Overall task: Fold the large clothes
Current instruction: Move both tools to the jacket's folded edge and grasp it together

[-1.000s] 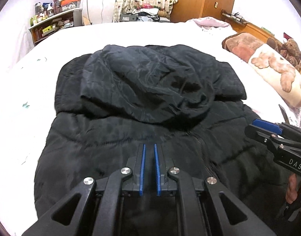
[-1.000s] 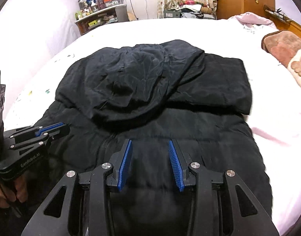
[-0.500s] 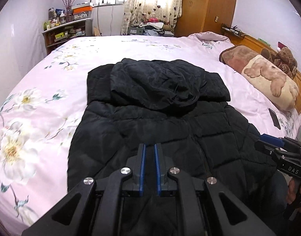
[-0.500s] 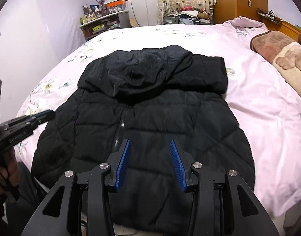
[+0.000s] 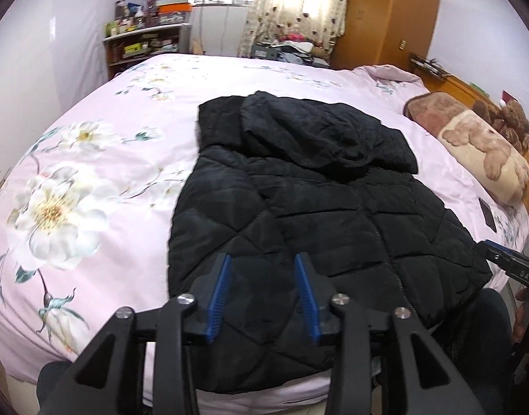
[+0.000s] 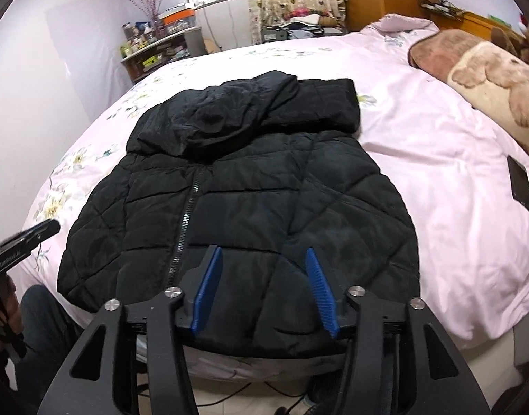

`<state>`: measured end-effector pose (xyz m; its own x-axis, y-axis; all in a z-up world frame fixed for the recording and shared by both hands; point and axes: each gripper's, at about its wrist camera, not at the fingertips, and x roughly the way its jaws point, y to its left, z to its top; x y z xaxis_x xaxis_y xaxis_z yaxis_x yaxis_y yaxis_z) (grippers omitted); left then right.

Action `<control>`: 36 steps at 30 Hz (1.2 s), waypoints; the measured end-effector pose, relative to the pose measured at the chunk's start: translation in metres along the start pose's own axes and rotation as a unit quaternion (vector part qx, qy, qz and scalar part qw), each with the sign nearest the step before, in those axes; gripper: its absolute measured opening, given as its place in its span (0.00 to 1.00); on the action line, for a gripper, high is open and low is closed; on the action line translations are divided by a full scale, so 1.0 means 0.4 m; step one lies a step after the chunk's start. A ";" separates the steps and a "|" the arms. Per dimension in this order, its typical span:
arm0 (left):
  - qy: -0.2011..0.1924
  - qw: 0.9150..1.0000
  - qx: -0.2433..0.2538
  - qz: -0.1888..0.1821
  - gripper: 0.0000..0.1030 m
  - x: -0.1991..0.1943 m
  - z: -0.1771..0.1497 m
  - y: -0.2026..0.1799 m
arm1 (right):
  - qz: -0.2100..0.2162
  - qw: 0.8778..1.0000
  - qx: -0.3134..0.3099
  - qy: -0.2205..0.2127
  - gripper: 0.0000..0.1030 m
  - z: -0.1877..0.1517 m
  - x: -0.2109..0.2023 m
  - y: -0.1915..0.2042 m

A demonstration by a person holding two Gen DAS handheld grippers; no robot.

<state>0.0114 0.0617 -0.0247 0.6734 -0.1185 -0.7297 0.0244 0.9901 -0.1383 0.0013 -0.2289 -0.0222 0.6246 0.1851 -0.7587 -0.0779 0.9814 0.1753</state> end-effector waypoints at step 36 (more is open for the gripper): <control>0.111 0.991 -0.068 -0.029 0.65 0.178 -0.118 0.133 | 0.003 0.983 0.152 0.105 0.61 0.001 0.143 -0.327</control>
<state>0.0258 0.1024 -0.1156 0.4936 -0.2034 -0.8456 -0.0523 0.9636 -0.2623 0.0476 -0.3468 -0.0884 0.4480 0.2287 -0.8643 0.1739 0.9260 0.3351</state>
